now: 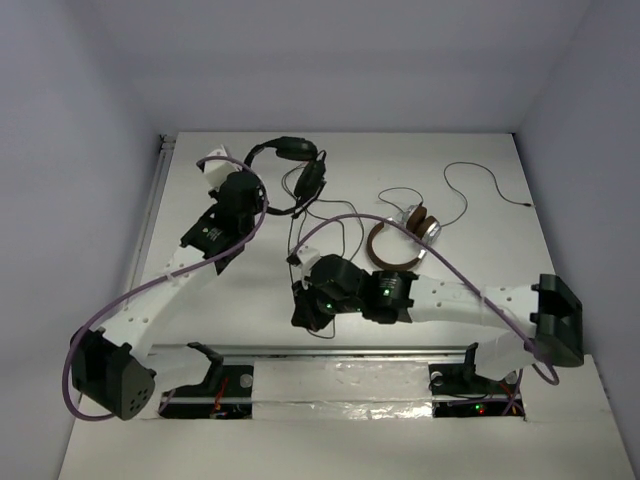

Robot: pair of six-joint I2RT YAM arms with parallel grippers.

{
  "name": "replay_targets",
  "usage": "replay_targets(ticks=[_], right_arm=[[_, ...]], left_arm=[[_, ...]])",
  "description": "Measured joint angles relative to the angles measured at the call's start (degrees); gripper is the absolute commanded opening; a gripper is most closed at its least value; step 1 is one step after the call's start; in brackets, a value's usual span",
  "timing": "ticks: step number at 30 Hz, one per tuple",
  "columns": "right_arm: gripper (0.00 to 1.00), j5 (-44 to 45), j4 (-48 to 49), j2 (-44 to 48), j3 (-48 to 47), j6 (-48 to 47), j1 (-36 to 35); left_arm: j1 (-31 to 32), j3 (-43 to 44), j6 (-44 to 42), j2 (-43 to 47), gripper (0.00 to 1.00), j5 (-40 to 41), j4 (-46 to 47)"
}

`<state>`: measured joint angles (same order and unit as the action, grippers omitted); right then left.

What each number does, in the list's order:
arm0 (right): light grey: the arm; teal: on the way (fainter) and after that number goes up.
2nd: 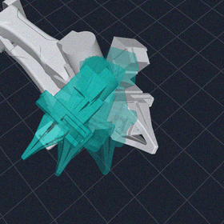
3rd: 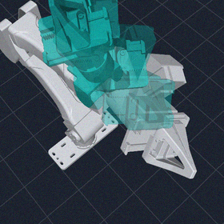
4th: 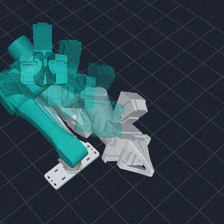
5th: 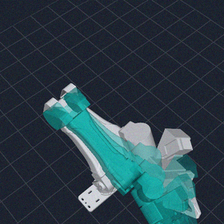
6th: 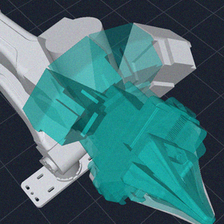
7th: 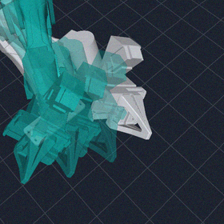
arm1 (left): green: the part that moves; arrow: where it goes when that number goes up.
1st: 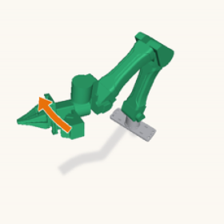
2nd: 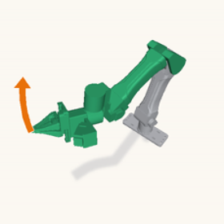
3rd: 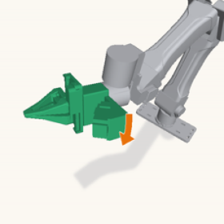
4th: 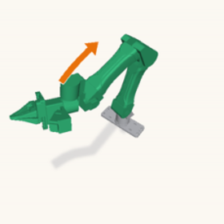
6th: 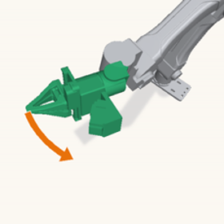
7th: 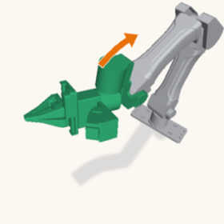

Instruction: Wrap the headphones

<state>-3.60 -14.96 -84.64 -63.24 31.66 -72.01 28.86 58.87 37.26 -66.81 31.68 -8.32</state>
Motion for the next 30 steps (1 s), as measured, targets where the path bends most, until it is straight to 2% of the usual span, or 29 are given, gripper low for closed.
replay_targets(ticks=[7,12,19,25,30], right_arm=[[0.00,1.75,-12.48,5.05,-8.33,-4.83,-0.17],[0.00,5.99,-19.12,6.47,-13.40,-8.44,-0.13],[0.00,12.26,-24.04,8.46,-16.63,-12.07,1.81],[0.00,14.58,-25.44,11.98,-16.63,-13.81,6.73],[0.00,9.46,-24.04,13.05,-16.13,-14.58,7.78]], left_arm=[[9.51,2.45,-6.23,-5.42,0.00,6.69,-9.29],[15.15,2.62,-9.55,-9.40,0.00,5.70,-15.45],[15.61,1.62,-12.17,-6.32,0.00,1.77,-20.11],[15.39,1.53,-14.97,-2.56,0.00,-5.92,-20.81],[12.61,1.01,-14.64,-2.67,0.00,-14.32,-19.65]])
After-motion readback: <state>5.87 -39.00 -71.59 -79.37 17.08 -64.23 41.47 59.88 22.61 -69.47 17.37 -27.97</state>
